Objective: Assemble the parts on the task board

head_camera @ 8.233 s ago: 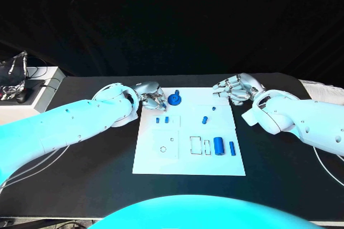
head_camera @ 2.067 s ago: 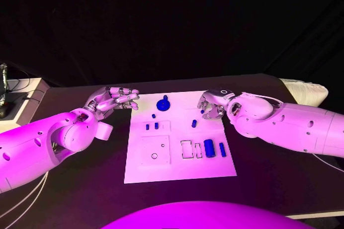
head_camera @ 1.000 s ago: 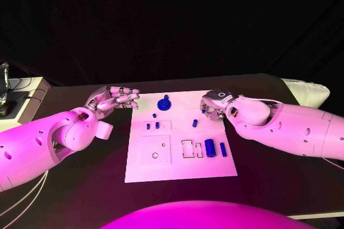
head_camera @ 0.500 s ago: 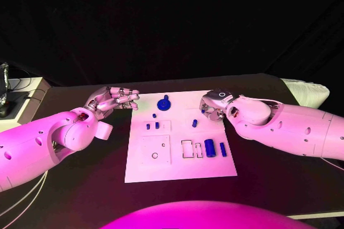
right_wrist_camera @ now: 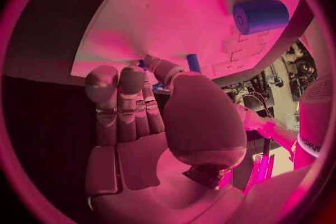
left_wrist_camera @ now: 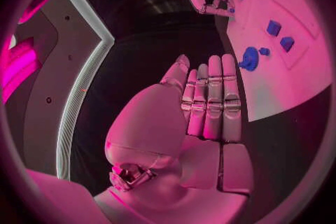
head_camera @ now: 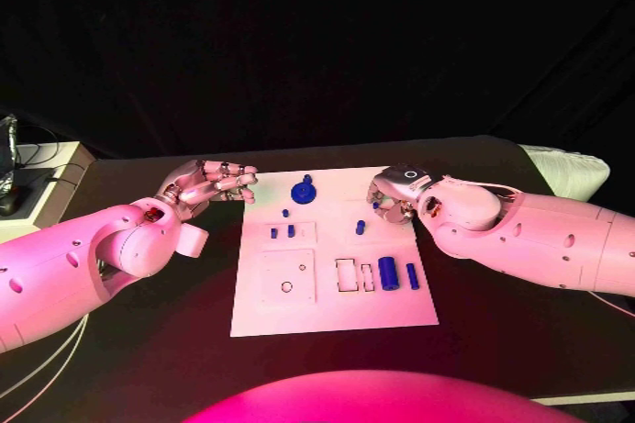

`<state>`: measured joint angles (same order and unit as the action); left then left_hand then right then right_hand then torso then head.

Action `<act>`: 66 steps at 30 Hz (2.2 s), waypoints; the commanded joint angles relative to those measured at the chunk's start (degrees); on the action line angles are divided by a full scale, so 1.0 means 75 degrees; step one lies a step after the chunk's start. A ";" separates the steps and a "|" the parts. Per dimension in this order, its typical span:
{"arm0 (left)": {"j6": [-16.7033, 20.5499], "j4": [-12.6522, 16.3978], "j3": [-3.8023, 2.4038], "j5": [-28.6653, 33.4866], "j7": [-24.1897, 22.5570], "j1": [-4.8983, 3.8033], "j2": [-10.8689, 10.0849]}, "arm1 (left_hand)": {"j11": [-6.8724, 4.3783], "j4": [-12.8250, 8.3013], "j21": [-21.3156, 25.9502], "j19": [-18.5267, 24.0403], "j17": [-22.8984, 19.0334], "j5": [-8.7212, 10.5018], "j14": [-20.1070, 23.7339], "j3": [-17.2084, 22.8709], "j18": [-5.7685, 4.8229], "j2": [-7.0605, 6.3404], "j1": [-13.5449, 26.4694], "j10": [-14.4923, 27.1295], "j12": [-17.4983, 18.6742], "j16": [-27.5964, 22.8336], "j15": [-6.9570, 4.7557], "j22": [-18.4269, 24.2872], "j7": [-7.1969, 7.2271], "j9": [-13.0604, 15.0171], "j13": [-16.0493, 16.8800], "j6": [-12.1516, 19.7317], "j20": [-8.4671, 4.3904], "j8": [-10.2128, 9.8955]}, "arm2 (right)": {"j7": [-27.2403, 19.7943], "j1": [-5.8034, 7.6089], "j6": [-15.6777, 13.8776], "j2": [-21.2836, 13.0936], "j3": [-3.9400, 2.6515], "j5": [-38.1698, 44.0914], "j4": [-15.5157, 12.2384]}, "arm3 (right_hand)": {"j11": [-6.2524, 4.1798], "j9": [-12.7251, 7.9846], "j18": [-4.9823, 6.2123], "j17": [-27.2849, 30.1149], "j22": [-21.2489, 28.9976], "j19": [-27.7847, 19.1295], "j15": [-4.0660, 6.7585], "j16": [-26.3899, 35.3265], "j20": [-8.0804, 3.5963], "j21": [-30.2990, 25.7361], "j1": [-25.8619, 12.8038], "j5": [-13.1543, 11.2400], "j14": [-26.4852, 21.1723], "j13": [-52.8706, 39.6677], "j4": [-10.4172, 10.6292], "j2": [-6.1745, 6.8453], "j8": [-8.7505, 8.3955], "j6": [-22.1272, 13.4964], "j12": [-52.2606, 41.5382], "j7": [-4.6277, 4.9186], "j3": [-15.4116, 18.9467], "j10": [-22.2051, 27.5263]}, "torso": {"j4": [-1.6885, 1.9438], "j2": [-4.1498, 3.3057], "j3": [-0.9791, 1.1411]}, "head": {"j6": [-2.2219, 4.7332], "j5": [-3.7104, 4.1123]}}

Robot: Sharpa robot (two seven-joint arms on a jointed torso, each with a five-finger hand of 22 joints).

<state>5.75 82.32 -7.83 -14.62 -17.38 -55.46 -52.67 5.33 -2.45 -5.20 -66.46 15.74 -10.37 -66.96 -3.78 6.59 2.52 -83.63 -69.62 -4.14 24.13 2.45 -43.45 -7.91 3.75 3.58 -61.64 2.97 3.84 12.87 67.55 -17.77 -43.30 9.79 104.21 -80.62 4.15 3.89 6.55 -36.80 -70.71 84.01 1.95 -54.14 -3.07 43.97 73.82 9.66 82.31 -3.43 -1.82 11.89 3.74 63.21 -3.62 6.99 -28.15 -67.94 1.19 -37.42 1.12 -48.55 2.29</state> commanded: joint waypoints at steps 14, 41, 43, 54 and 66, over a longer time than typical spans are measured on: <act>-0.0132 0.0001 -0.0008 -0.0020 0.0022 0.0001 0.0020 | 0.0013 -0.0044 -0.0058 0.0036 0.0020 -0.0031 -0.0015 -0.0012 -0.0111 -0.0006 -0.0088 0.0063 0.0029 -0.0035 0.0021 -0.0039 -0.0003 0.0003 0.0005 0.0035 -0.0006 -0.0011 | -0.0109 -0.0023 0.0177 0.0029 0.0013 -0.0181 0.0033 | -0.0172 0.0051 0.0012 -0.0098 -0.0277 0.0474 0.0129 -0.0168 -0.0112 0.0584 0.0268 -0.0420 -0.0020 -0.0003 -0.0133 -0.0973 0.0006 0.0622 0.0026 -0.0119 -0.0443 -0.0540 | 0.0001 -0.0002 0.0001 | -0.0039 0.0006; -0.0163 -0.0075 -0.0008 -0.0016 0.0080 0.0001 0.0019 | 0.0023 -0.0123 -0.0114 0.0090 0.0029 -0.0034 -0.0011 0.0021 -0.0103 0.0014 -0.0105 0.0094 0.0031 -0.0046 0.0023 -0.0159 -0.0011 0.0003 0.0004 0.0019 -0.0008 -0.0009 | -0.0135 0.0014 -0.0821 -0.0240 -0.0094 -0.1187 -0.0177 | -0.0182 0.0110 0.0032 -0.0204 -0.0538 0.0476 0.0072 -0.0238 -0.0076 0.0834 0.0299 -0.0779 -0.0057 -0.0010 -0.0298 -0.1093 0.0013 0.0774 0.0025 -0.0100 -0.0667 -0.0779 | -0.0010 0.0003 0.0004 | -0.0033 0.0019; -0.0166 -0.0091 -0.0008 -0.0016 0.0082 0.0001 0.0021 | 0.0028 -0.0132 -0.0121 0.0102 0.0030 -0.0033 -0.0010 0.0021 -0.0102 0.0013 -0.0095 0.0106 0.0031 -0.0048 0.0026 -0.0179 -0.0013 0.0003 0.0004 0.0023 -0.0006 -0.0009 | -0.0162 0.0041 -0.0967 -0.0303 -0.0120 -0.1318 -0.0235 | -0.0183 0.0110 0.0035 -0.0204 -0.0549 0.0477 0.0071 -0.0238 -0.0072 0.0844 0.0298 -0.0750 -0.0057 -0.0010 -0.0300 -0.1086 0.0014 0.0782 0.0025 -0.0102 -0.0657 -0.0783 | -0.0012 0.0007 0.0005 | -0.0030 0.0023; -0.0149 -0.0194 -0.0008 0.0020 0.0080 0.0001 0.0050 | 0.0041 -0.0133 -0.0124 0.0110 0.0030 -0.0033 -0.0011 0.0012 -0.0098 0.0002 -0.0072 0.0140 0.0033 -0.0052 0.0032 -0.0196 -0.0031 -0.0001 0.0005 0.0085 0.0001 -0.0017 | -0.0476 0.0218 -0.1392 -0.0755 -0.0269 -0.2386 -0.0773 | -0.0174 0.0103 0.0072 -0.0204 -0.0585 0.0474 0.0067 -0.0236 -0.0059 0.0838 0.0329 -0.0713 -0.0057 -0.0009 -0.0318 -0.1097 0.0010 0.0773 0.0026 -0.0080 -0.0628 -0.0766 | -0.0009 0.0014 -0.0004 | -0.0016 0.0004; -0.0136 -0.0206 -0.0007 0.0044 0.0044 0.0009 0.0208 | 0.0041 -0.0144 -0.0127 0.0110 0.0031 -0.0034 -0.0015 0.0017 -0.0092 0.0005 -0.0079 0.0141 0.0027 -0.0052 0.0030 -0.0207 -0.0031 0.0003 0.0005 0.0088 0.0001 -0.0009 | -0.0407 0.0201 -0.0922 -0.0550 -0.0244 -0.1928 -0.1722 | -0.0165 0.0096 0.0110 -0.0207 -0.0637 0.0474 0.0055 -0.0237 -0.0026 0.0824 0.0357 -0.0691 -0.0059 -0.0010 -0.0352 -0.1134 0.0010 0.0761 0.0025 -0.0068 -0.0561 -0.0752 | -0.0034 0.0053 -0.0020 | -0.0017 -0.0323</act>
<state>5.47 80.77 -7.83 -14.58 -16.45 -55.41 -51.31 5.53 -3.17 -5.78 -66.03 15.88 -10.37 -66.95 -3.70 6.59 2.76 -83.82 -69.00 -4.15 24.13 2.45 -44.96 -8.11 3.75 3.59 -61.43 2.97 3.84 10.09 69.19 -26.59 -47.75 7.93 87.19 -93.00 3.54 4.55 6.16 -38.27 -74.91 83.99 2.55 -55.85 -3.66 49.97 75.65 4.12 82.12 -3.48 -4.43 4.15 3.74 68.71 -3.16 6.22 -32.51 -72.66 1.00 -37.21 1.05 -48.60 0.42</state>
